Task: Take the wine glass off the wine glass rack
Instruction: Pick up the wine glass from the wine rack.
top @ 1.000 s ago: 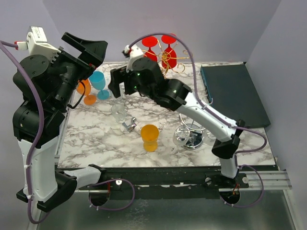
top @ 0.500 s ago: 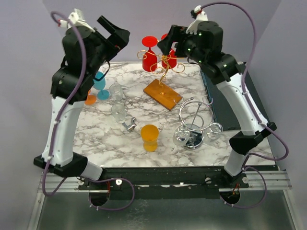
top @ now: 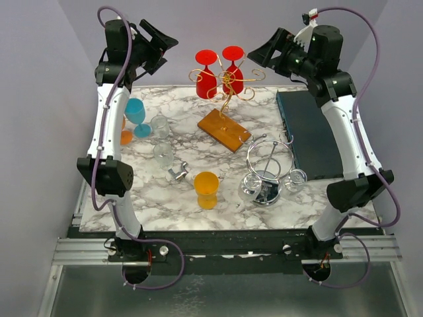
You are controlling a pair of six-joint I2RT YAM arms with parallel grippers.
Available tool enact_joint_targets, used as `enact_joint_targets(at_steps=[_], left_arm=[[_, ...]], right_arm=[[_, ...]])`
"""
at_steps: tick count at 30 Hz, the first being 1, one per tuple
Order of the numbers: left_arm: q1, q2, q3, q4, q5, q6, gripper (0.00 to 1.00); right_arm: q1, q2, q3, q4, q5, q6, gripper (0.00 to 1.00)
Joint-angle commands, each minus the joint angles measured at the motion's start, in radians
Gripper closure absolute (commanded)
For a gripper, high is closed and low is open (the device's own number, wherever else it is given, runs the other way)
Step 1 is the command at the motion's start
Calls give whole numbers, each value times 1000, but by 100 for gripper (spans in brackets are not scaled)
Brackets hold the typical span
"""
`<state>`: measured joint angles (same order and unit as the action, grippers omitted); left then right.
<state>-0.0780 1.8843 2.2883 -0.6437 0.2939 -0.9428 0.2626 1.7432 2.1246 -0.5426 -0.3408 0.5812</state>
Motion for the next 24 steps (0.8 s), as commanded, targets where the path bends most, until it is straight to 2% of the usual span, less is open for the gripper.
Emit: enact_joint_targets(at_steps=[1, 12, 24], left_arm=[[18, 75, 58, 90, 229, -77, 20], [17, 201, 70, 172, 379, -162, 48], [-16, 274, 86, 240, 436, -222, 54]], right_arm=[[-4, -72, -65, 77, -79, 38, 8], [-15, -122, -132, 95, -79, 43, 7], [-18, -130, -147, 95, -82, 38, 7]])
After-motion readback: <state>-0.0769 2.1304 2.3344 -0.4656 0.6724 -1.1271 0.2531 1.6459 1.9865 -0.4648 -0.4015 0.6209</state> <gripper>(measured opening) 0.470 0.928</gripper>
